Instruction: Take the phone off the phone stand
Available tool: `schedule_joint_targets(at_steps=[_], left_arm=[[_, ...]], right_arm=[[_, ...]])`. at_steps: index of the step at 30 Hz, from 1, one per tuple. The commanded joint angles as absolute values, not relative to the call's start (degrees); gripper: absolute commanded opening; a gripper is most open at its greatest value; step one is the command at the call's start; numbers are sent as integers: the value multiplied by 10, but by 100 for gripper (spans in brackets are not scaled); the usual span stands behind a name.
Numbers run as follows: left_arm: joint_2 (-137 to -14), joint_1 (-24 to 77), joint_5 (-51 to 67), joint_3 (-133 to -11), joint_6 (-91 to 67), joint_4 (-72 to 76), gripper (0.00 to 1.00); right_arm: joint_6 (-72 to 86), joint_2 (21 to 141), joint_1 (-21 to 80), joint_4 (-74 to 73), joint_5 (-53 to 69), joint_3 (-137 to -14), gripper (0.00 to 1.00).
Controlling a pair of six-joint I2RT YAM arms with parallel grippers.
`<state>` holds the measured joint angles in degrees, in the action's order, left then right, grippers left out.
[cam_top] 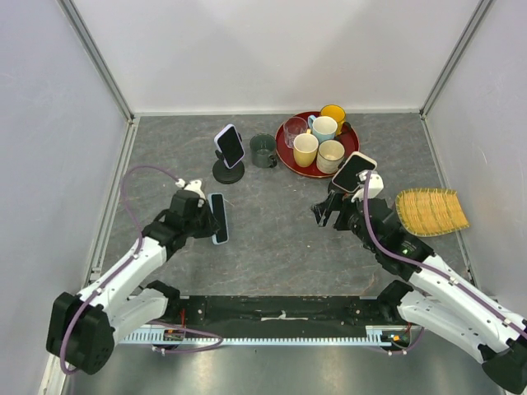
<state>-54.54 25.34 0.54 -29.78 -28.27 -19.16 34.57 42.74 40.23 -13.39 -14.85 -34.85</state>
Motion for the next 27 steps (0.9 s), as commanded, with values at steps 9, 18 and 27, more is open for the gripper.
schedule_joint_targets(at_steps=[9, 18, 27], left_arm=[[-702, -49, 156, -450, -162, -250, 2], [-887, -77, 170, -599, -74, -279, 2], [-1034, -83, 138, -671, -24, -330, 8]], right_arm=[[264, 312, 402, -101, -183, -282, 98], [249, 174, 402, -93, -225, -233, 98], [250, 167, 402, -97, -231, -230, 98]])
